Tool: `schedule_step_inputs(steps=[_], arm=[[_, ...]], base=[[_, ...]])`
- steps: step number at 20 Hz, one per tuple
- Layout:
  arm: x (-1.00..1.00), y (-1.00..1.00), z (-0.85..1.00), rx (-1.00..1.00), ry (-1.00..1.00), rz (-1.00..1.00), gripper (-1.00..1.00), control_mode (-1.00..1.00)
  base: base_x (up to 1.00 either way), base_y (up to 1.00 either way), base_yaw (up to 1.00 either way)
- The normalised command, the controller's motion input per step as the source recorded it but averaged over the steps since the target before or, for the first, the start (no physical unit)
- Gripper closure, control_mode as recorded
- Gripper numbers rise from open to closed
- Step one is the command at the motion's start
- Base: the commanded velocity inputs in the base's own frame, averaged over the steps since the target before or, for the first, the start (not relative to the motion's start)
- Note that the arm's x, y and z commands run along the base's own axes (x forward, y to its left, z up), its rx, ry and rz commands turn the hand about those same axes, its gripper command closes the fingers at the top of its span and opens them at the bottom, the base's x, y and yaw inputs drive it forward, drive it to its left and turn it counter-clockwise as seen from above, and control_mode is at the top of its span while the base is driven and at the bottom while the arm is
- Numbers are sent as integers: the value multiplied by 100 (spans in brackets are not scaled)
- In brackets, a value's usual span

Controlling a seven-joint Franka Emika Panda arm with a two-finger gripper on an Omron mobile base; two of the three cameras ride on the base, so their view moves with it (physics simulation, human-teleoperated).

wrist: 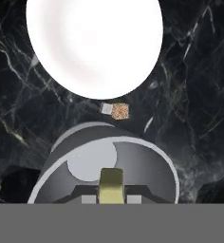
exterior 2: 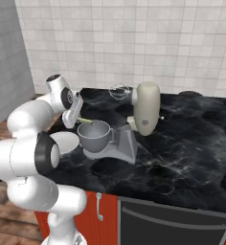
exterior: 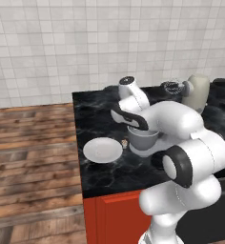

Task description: Add butter and sugar cubes to the stand mixer bowl and then turn on the stand mixer to begin making frosting.

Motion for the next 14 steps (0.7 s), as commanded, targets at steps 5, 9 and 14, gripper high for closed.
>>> schedule_step_inputs(steps=[5,9,14], arm=[[0,-39,-1,2,0,0,100,-100],[0,-30,-17,5,0,0,100,-100],[2,-6,-38,5,6,0,100,-100]], base=[[0,0,0],[0,0,0],[0,0,0]])
